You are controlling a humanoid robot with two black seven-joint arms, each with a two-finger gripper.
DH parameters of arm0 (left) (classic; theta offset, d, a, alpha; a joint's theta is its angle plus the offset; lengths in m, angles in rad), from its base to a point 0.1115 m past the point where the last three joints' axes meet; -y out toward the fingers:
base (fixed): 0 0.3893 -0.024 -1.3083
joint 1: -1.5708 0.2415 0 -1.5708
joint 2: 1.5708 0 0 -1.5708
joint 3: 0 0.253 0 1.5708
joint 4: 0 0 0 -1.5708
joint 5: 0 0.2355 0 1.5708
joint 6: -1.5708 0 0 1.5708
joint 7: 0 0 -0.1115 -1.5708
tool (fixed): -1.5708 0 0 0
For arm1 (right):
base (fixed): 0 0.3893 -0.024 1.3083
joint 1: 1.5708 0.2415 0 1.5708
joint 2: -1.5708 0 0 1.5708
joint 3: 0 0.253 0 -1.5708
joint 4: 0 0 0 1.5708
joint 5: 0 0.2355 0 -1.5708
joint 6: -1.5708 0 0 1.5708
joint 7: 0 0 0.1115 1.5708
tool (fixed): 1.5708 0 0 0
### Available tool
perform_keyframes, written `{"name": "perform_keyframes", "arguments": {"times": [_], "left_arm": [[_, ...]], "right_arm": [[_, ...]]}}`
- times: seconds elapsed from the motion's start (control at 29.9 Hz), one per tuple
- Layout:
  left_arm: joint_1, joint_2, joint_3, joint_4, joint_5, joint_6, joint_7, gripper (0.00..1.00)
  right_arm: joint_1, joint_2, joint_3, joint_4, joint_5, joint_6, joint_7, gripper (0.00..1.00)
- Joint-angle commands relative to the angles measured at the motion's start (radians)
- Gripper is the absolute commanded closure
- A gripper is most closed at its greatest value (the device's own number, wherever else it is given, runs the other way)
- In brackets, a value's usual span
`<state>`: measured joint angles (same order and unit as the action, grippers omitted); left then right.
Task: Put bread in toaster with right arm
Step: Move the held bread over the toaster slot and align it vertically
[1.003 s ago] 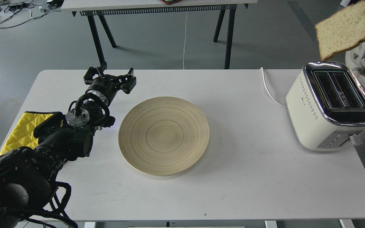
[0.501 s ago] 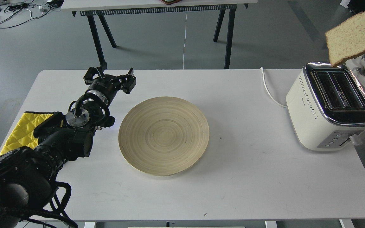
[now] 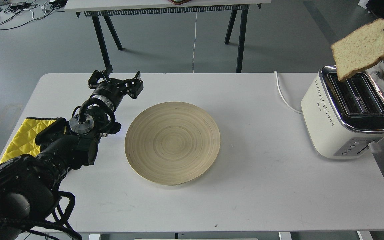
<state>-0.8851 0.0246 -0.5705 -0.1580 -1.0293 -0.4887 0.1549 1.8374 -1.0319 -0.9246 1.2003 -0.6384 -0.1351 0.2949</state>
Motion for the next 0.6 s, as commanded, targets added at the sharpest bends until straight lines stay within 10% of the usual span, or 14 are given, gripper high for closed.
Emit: {"name": "perform_keyframes", "arguments": {"times": [0.0, 0.57], "left_arm": [[0.000, 0.000, 0.000, 0.000, 0.000, 0.000, 0.000, 0.00], [0.000, 0.000, 0.000, 0.000, 0.000, 0.000, 0.000, 0.00]], "right_arm": [[0.002, -0.007, -0.002, 0.031, -0.017, 0.012, -0.039, 0.92], [0.049, -0.077, -0.003, 0.108, -0.064, 0.089, -0.102, 0.92]]}}
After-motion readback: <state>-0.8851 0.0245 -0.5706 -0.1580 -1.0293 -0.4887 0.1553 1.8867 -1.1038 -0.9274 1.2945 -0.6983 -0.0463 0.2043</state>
